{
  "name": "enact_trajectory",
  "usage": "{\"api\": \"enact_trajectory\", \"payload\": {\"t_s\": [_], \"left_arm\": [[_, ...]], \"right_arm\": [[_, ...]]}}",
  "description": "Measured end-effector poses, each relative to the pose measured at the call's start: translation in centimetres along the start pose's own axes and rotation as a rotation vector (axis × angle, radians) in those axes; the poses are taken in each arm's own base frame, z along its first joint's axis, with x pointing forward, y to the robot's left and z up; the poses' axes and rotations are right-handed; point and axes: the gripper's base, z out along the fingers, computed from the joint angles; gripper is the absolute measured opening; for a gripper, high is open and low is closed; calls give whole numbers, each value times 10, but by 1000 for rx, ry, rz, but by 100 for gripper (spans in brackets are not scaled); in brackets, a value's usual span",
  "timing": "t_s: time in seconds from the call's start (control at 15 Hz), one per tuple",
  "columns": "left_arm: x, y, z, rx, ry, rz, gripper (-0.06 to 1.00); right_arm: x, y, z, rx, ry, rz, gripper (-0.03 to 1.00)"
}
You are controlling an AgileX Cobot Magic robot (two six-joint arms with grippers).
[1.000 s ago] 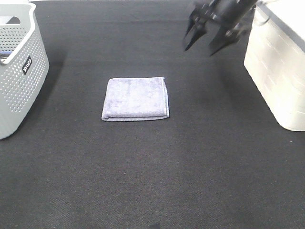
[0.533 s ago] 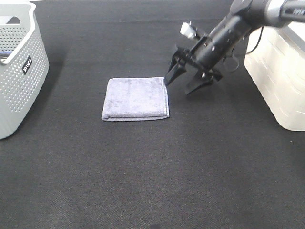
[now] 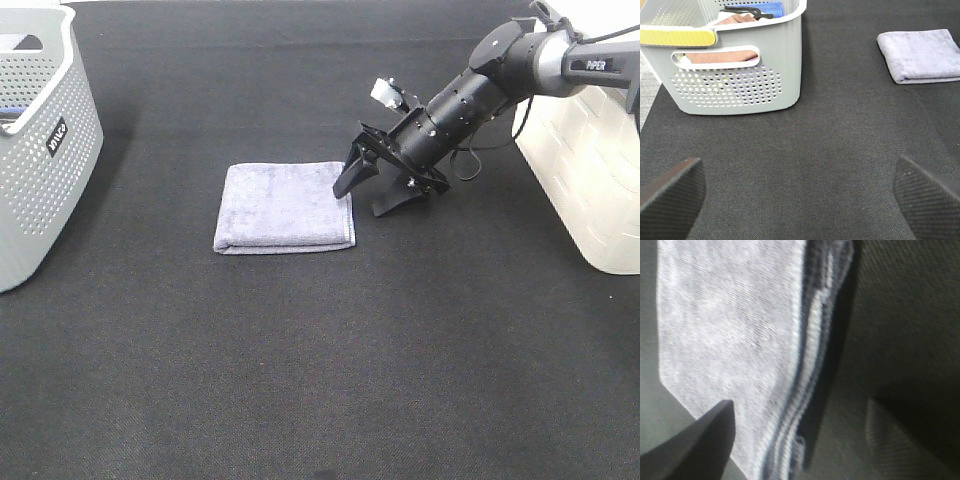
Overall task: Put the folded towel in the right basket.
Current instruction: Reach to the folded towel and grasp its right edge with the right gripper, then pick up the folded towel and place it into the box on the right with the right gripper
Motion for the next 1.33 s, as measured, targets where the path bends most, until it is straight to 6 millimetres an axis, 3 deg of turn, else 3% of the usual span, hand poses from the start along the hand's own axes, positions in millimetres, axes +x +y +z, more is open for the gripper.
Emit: {"api": "enact_trajectory", "payload": {"t_s": [0.4,0.6,0.73,0.93,1.13,1.33], "left_arm": [[0,0,0,0,0,0,97],[0,0,0,0,0,0,97],[0,0,0,0,0,0,97],[0,0,0,0,0,0,97],[0,0,0,0,0,0,97],[0,0,0,0,0,0,97]], "right_arm": [[2,7,19,-63,-9,-3,64],[2,4,26,-76,-7,11,38],[3,2,29,-71,0,13,9],[2,4,28,-72,-3,1,5],[-9,26,6,-102,-12,-80,5],[-29,75,-53,-80,-97,-258,5]]}}
